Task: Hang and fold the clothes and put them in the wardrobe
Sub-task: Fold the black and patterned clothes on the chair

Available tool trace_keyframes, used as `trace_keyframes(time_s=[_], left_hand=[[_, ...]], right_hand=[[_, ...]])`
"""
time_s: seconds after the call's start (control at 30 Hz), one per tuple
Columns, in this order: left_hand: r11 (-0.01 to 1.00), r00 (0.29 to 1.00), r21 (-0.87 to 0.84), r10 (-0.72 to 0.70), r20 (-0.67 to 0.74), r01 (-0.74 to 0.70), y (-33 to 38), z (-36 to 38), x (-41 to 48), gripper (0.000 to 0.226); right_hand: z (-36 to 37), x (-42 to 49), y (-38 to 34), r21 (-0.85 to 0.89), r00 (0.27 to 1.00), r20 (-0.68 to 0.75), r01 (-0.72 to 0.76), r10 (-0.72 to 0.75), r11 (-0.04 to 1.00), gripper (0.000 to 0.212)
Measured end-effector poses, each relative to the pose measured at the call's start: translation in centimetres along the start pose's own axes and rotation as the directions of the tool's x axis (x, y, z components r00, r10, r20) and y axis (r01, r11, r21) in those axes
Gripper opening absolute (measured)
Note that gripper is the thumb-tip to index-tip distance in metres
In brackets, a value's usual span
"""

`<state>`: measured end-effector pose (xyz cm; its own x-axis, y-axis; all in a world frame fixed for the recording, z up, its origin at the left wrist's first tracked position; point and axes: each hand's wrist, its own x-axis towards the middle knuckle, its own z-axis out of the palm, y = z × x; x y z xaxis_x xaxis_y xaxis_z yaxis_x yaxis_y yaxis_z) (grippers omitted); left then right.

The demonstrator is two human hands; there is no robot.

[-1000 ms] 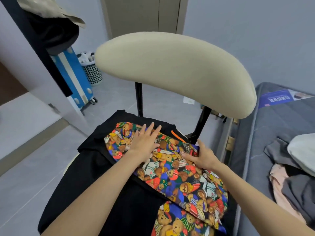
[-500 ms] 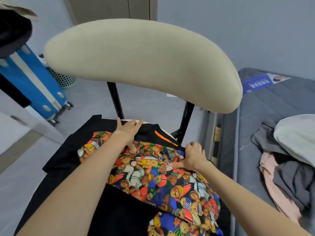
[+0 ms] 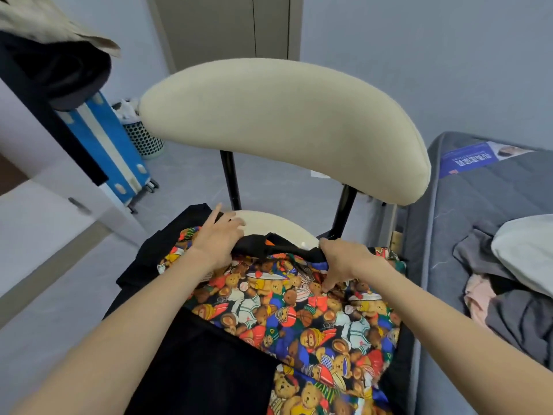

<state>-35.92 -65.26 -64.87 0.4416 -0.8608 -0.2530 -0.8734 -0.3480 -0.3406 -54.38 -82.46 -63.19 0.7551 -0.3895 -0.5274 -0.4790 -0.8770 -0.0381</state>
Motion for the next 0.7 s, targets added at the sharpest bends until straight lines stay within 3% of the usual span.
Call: trace_keyframes(time_s=[0.13,0.33,0.5,0.6,0.7], left_hand=[[0.985,0.985,-0.01,-0.171,-0.019,0.171,-3.6,-1.2,-3.7,0.032],[0.929,0.905,0.02,-0.356,-0.234,0.37,-8.6,-4.1,-7.8,0.021],[0.927,0.804,-0.028,-0.339,-0.488,0.374,-10.2,-7.5,-10.3,0.031],[0.932,0.772,-0.005,-0.303,-0.558,0.362,-9.3,-7.3,-12.1,0.036],[0.951,0.818,-0.012,-0.273,-0.506,0.309,-6.7,-4.5,-14.1,0.034]], right_hand=[[-2.2,-1.4,-4.1,-0.145,0.959,-0.252,0.092,-0.126,0.985,0.024],[-7.7,-1.9,-8.1,-0.186,0.788,-0.594,0.059,-0.16,0.981,0.032],[-9.8,-2.9,-8.5,-0.185,0.612,-0.772,0.042,-0.171,0.982,0.05],[-8.1,-3.7,-8.3,-0.212,0.616,-0.763,0.049,-0.197,0.976,0.052],[-4.0,-4.9,-7.9,-0.232,0.708,-0.67,0.089,-0.225,0.969,0.052]])
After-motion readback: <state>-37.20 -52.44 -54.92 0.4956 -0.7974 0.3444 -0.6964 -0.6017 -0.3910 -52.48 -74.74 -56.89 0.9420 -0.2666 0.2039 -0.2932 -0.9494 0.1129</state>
